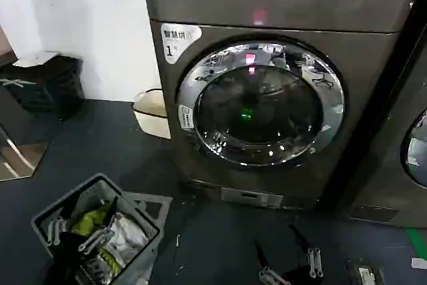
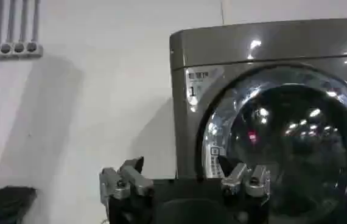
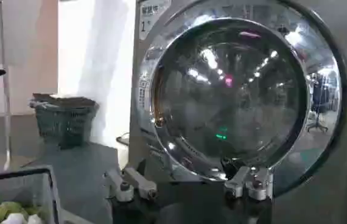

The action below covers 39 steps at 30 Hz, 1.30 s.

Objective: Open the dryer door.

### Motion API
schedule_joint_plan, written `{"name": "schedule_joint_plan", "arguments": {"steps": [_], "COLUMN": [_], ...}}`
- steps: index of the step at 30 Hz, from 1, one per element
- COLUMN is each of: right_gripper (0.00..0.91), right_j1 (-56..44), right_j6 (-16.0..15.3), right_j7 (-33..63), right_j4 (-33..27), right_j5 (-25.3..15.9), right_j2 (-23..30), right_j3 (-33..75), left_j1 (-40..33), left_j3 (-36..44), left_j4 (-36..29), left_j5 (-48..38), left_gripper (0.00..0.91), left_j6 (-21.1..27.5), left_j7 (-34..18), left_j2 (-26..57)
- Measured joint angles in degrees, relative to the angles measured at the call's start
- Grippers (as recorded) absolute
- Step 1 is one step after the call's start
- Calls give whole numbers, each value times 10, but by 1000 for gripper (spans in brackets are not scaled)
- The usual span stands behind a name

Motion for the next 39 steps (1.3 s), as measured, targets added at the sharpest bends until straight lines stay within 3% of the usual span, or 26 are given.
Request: {"name": "schedule_joint_plan", "arguments": {"steps": [6,8,12,18,23,30,39], "right_gripper": [907,907,907,907,907,907,907], "right_j1": [81,116,187,315,441,629,813], "right_j6": [-23,-39,-42,-43,-50,-48,-69], "right_j7": [-32,-37,-51,-60,-64,-98,-106], "right_j4": [-18,-30,-64,-150,-225,-327,-461], "right_j5": [76,115,182,247,295,328,307], "right_j2": [-58,-91,-155,-244,-286,-288,-238], "right_j3": [55,70,74,26,-58,-181,-326], "left_j1": [-1,0,7,4,-11,-19,-20], "left_j3": [-1,4,14,4,-19,-37,-41], "left_j4": [0,3,8,19,32,44,48], "left_j5": [0,-2,-4,-23,-49,-55,-57], "left_gripper": [907,907,907,907,907,907,907], "left_j6": [16,6,-6,-4,-1,2,2], "left_j7": [12,13,15,23,24,22,27], "left_j2": [7,7,5,20,33,42,42]}}
